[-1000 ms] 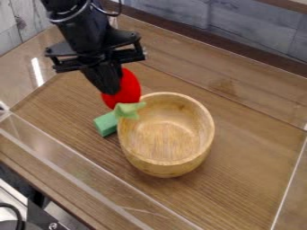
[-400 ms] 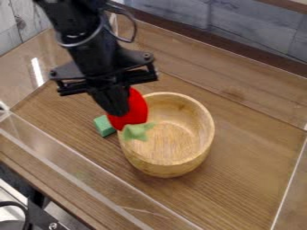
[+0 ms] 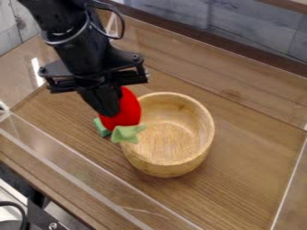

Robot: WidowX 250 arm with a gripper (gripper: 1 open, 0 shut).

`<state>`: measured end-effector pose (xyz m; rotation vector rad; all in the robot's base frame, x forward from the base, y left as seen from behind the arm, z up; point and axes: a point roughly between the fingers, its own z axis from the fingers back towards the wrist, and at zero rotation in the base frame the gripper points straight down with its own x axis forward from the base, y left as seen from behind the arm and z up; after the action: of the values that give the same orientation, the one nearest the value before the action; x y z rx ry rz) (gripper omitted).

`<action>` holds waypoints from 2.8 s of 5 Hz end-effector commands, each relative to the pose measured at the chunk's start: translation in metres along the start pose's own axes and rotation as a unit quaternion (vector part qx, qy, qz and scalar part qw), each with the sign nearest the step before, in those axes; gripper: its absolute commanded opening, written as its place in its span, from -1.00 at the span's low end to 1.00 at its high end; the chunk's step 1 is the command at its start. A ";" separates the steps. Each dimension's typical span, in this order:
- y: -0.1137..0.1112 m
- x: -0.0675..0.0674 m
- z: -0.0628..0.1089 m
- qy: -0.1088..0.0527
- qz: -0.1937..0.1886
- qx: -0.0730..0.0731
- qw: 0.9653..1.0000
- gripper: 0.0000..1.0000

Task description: Move the red fruit to the left

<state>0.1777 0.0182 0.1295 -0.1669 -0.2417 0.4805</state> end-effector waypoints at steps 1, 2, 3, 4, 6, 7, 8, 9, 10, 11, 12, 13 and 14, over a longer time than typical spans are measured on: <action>0.014 0.012 0.013 -0.010 0.010 0.007 1.000 -1.00; 0.031 0.019 0.015 -0.005 0.018 0.018 1.000 -1.00; 0.052 0.030 0.009 0.007 0.007 0.021 1.000 -1.00; 0.072 0.040 0.002 0.021 -0.010 0.022 0.999 -1.00; 0.096 0.044 -0.025 0.053 -0.042 0.028 0.997 -1.00; 0.106 0.042 -0.041 0.068 -0.055 0.030 0.996 -1.00; 0.112 0.038 -0.062 0.072 -0.032 0.032 0.996 -1.00; 0.113 0.035 -0.076 0.063 -0.012 0.032 0.997 -1.00; 0.119 0.036 -0.072 0.058 -0.015 0.034 0.998 1.00; 0.123 0.036 -0.068 0.053 -0.021 0.036 0.998 1.00; 0.123 0.042 -0.075 0.048 -0.009 0.037 0.998 -1.00; 0.123 0.049 -0.081 0.042 0.002 0.039 0.998 1.00; 0.107 0.046 -0.078 0.029 0.030 0.042 0.998 1.00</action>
<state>0.1869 0.1209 0.0331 -0.1255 -0.1253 0.5470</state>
